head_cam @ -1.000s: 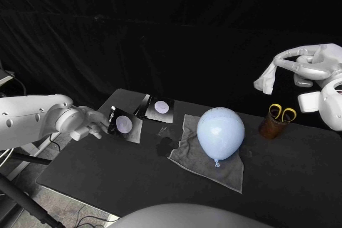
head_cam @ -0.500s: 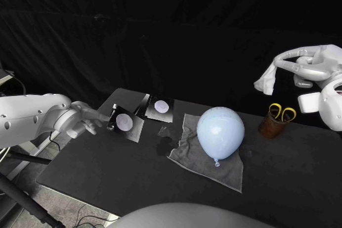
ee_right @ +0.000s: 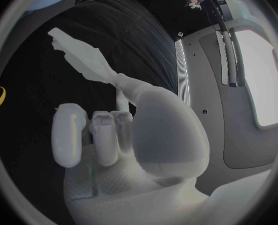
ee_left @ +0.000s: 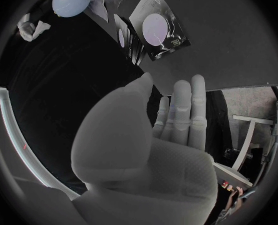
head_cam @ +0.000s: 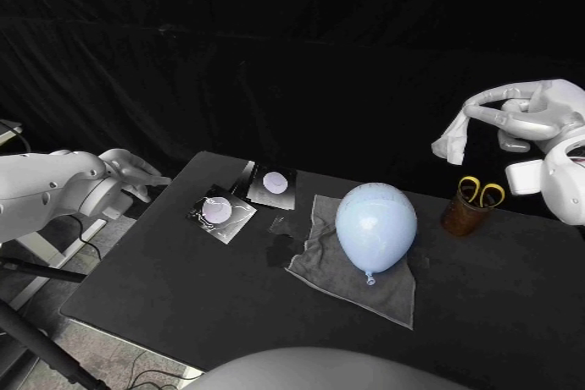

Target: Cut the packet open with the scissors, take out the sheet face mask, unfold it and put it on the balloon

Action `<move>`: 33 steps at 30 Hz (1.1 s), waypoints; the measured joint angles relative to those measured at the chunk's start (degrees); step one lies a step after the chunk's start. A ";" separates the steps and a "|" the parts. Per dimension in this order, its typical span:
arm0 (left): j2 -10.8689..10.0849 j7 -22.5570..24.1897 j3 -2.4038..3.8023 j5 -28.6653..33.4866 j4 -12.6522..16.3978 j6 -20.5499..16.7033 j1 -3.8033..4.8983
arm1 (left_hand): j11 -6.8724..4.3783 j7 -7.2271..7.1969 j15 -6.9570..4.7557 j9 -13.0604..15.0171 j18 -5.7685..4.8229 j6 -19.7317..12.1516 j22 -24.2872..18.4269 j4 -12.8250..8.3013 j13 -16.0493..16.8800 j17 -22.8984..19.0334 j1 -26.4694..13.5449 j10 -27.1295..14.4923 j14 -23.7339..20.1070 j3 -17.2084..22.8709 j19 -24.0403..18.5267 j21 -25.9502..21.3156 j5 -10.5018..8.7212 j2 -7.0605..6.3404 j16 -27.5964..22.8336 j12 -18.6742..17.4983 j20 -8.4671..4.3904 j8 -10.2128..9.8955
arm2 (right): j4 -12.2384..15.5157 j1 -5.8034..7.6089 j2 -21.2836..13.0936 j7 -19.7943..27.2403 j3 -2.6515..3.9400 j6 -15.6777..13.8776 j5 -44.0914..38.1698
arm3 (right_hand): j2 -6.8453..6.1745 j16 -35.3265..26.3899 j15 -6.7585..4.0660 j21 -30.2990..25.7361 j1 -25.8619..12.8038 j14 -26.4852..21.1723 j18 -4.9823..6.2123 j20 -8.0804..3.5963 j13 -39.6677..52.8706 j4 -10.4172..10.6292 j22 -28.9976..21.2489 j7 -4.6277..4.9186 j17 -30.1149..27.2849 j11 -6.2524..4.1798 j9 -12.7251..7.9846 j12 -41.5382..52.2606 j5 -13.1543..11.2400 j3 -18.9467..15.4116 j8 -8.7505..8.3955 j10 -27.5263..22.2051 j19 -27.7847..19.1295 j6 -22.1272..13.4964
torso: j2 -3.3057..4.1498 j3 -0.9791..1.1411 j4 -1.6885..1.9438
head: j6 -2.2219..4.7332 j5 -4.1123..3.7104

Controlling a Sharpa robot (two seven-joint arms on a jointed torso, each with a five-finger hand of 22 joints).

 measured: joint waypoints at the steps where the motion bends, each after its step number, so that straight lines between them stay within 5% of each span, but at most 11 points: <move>1: 0.00 0.48 0.01 -0.17 -0.27 -0.19 0.16 | 0.00 0.00 0.00 -0.08 0.00 0.00 0.01 0.02 0.00 -0.15 0.38 0.00 0.00 0.55 -0.01 0.00 0.00 0.18 0.09 0.33 0.01 0.33 | -0.01 -0.03 0.01 -0.02 0.00 0.03 0.00 | 0.00 0.00 0.00 0.00 0.00 0.00 0.00 0.00 0.00 0.00 0.00 0.00 0.00 0.00 0.00 0.06 0.00 0.00 0.10 0.00 0.00 0.00 | -0.01 0.01 -0.01 | 0.03 -0.08; 7: 0.68 4.04 0.05 0.09 -0.71 -1.37 0.61 | -0.15 0.10 -0.11 -0.86 0.00 1.84 0.73 0.00 -0.31 -1.17 1.69 0.15 -0.11 4.21 -0.01 1.15 0.00 0.32 0.82 1.98 0.01 2.02 | -0.05 -0.19 0.04 -0.15 -0.05 0.22 -0.03 | 0.00 -0.15 0.00 0.00 0.00 0.00 0.00 0.07 -0.02 -0.11 0.01 0.01 -0.04 0.00 -0.01 0.06 -0.01 0.11 0.19 0.00 -0.07 -0.01 | -0.01 -0.04 -0.03 | 0.27 -0.70; 11: 2.17 9.23 0.07 2.60 -0.27 -2.24 0.78 | -0.78 0.56 -0.65 -3.89 -0.01 7.11 2.19 -0.36 -1.45 -2.82 3.05 2.80 -0.37 9.00 -0.87 3.43 0.00 -0.10 0.83 2.16 -0.85 0.69 | 0.05 -0.31 0.06 -0.34 -0.06 0.43 -0.12 | 0.00 0.03 0.00 -0.11 0.00 0.00 0.00 -0.07 -0.05 -0.18 0.03 0.01 -0.04 0.00 0.00 0.06 -0.01 0.18 0.19 0.00 0.07 -0.02 | 0.01 -0.03 0.01 | 0.85 -1.57; 17: 7.23 19.39 0.15 8.07 1.67 -2.37 0.84 | -2.63 1.64 -2.36 -8.26 0.10 14.84 5.21 -2.50 -3.89 -4.66 3.06 10.85 1.36 14.16 -2.71 8.23 0.00 -0.12 0.45 0.25 -2.28 -2.75 | 0.81 -0.60 0.15 -1.04 -0.12 1.18 -0.60 | 0.00 0.05 0.09 -0.11 0.00 -0.09 0.00 -0.07 -0.05 -0.18 0.05 0.06 -0.03 0.00 0.06 0.06 -0.01 0.18 0.19 0.00 0.07 -0.08 | 0.03 -0.06 -0.02 | 2.94 -4.82; 21: 11.22 24.39 0.44 10.36 2.75 -1.89 0.86 | -3.74 1.10 -3.13 -9.79 0.38 18.46 5.65 -3.35 -4.65 -5.79 1.94 15.54 1.06 15.01 -4.14 8.65 0.00 0.40 -1.17 -1.67 -2.69 -4.38 | 1.57 -0.72 0.19 -1.73 -0.16 1.87 -1.14 | 0.00 0.04 0.10 -0.15 0.00 -0.09 0.00 -0.07 -0.03 -0.18 0.05 0.06 0.01 0.00 0.07 0.05 -0.01 0.18 0.18 -0.01 0.07 -0.09 | 0.03 -0.07 -0.12 | 4.70 -7.33; 30: 20.91 32.98 0.95 14.91 3.55 0.42 0.84 | -4.59 0.49 -3.58 -12.55 0.59 22.89 3.77 -5.66 -4.71 -9.19 -0.33 22.08 -1.87 14.26 -7.46 5.29 0.00 1.66 -7.77 -8.46 -1.38 -9.09 | 3.67 -0.94 0.79 -3.41 -0.21 4.02 -2.66 | 0.24 0.00 0.10 -0.16 -0.24 -0.10 0.00 -0.05 -0.01 -0.17 0.04 -0.01 0.01 0.09 0.06 -0.03 -0.10 0.17 0.12 -0.10 0.04 -0.20 | 0.08 0.08 -0.25 | 10.16 -14.34; 33: 23.99 35.18 1.71 16.28 3.36 1.37 0.75 | -4.58 0.43 -3.28 -12.91 0.58 22.96 3.02 -5.88 -4.70 -9.82 -1.00 22.26 -2.45 14.03 -7.91 4.01 0.01 1.75 -9.19 -9.93 -0.93 -9.90 | 4.29 -0.99 1.04 -3.82 -0.22 4.70 -3.12 | 0.24 0.00 0.10 -0.43 -0.24 -0.10 0.00 -0.04 0.00 -0.28 0.02 -0.01 0.01 0.09 0.06 -0.05 -0.12 0.28 0.11 -0.10 0.04 -0.21 | 0.10 0.10 -0.27 | 11.67 -16.22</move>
